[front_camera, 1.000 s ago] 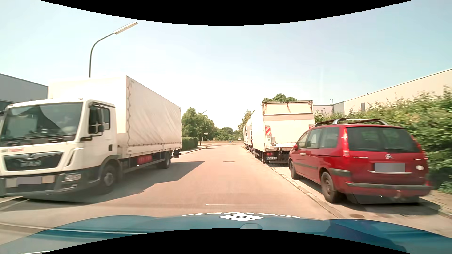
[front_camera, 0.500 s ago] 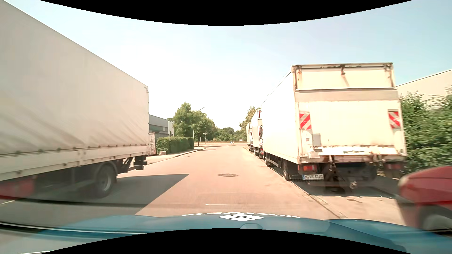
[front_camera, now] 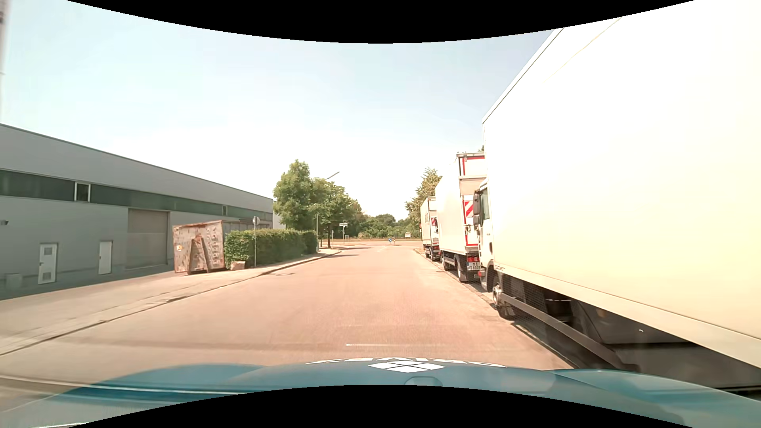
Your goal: Follow the waypoints while adhering to traffic rules and regulations
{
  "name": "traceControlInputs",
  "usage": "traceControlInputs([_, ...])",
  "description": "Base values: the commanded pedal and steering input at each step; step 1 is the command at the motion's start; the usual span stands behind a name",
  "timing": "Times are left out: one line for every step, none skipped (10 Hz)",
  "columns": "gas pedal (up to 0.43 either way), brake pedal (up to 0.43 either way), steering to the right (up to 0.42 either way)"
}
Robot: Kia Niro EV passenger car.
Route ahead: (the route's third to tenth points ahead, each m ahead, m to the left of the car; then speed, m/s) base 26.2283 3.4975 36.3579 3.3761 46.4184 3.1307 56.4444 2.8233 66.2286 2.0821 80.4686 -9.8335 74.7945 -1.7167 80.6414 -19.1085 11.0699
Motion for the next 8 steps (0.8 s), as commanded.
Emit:
traceControlInputs([0.0,0.0,0.0])
traceControlInputs([0.0,0.0,0.0])
traceControlInputs([0.0,0.0,0.0])
traceControlInputs([0.0,0.0,0.0])
traceControlInputs([0.0,0.0,0.0])
traceControlInputs([0.0,0.0,0.0])
traceControlInputs([0.0,0.0,0.001])
traceControlInputs([0.0,0.0,0.0])
